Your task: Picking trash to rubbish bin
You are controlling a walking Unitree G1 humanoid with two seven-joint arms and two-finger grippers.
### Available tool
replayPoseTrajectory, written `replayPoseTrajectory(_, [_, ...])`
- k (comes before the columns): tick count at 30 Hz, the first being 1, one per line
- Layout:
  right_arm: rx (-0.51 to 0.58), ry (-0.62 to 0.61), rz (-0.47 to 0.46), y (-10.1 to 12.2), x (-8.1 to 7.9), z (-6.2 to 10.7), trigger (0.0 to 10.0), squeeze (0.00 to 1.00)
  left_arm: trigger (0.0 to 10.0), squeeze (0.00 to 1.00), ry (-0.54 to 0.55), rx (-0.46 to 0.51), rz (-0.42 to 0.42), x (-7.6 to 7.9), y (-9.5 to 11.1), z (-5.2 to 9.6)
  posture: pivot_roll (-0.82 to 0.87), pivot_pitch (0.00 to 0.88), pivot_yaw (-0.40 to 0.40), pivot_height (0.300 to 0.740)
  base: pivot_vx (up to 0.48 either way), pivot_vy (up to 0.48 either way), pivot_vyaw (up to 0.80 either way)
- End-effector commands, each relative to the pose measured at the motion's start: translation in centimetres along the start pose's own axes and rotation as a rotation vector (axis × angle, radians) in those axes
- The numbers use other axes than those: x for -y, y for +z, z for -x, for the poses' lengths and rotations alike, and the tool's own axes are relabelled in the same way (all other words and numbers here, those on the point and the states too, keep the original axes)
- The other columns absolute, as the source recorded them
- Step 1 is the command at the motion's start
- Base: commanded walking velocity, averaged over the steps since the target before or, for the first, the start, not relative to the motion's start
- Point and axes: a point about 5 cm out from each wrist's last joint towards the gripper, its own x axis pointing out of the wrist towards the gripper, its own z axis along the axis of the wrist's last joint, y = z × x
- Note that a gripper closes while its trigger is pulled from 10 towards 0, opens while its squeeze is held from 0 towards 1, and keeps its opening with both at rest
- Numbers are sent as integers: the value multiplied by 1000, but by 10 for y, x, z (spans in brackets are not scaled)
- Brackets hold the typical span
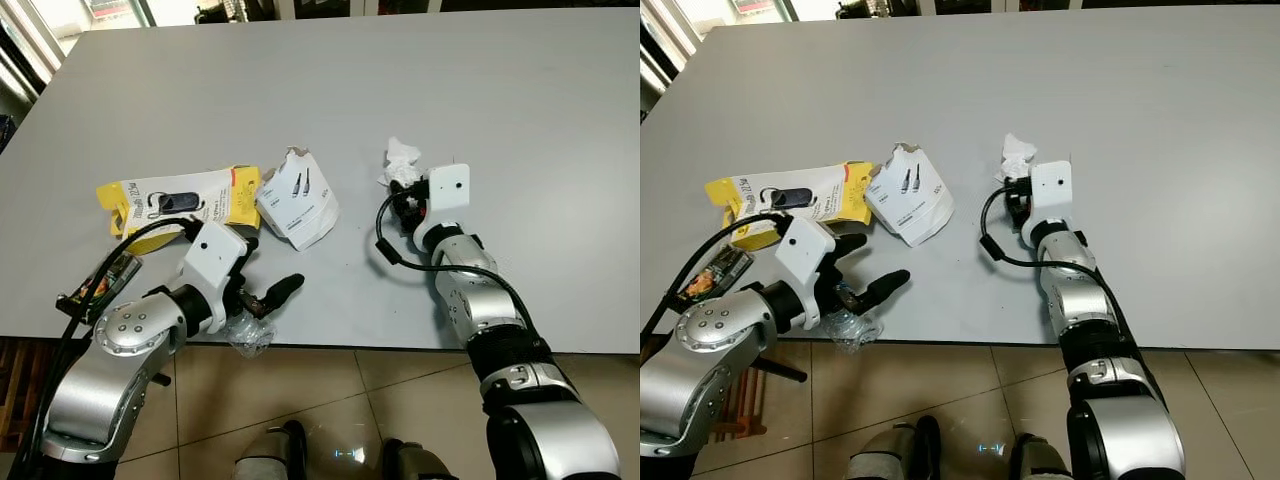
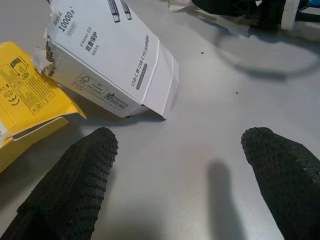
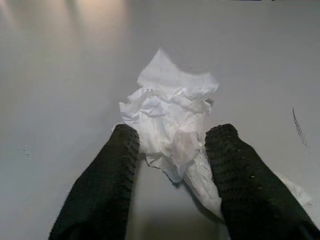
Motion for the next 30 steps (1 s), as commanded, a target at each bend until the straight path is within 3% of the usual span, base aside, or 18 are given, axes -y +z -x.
replayPoseTrajectory(1, [-25,3,-17,-6,-1,1,0,0,10000,0,-9,-2,-12,2,1,1,186,234,93,740,0,0,0])
replayPoseTrajectory(30, [27,-51,25,0,8,-1,0,0,10000,0,-1,28,-34,-3,4,-1,186,191,80,740,0,0,0])
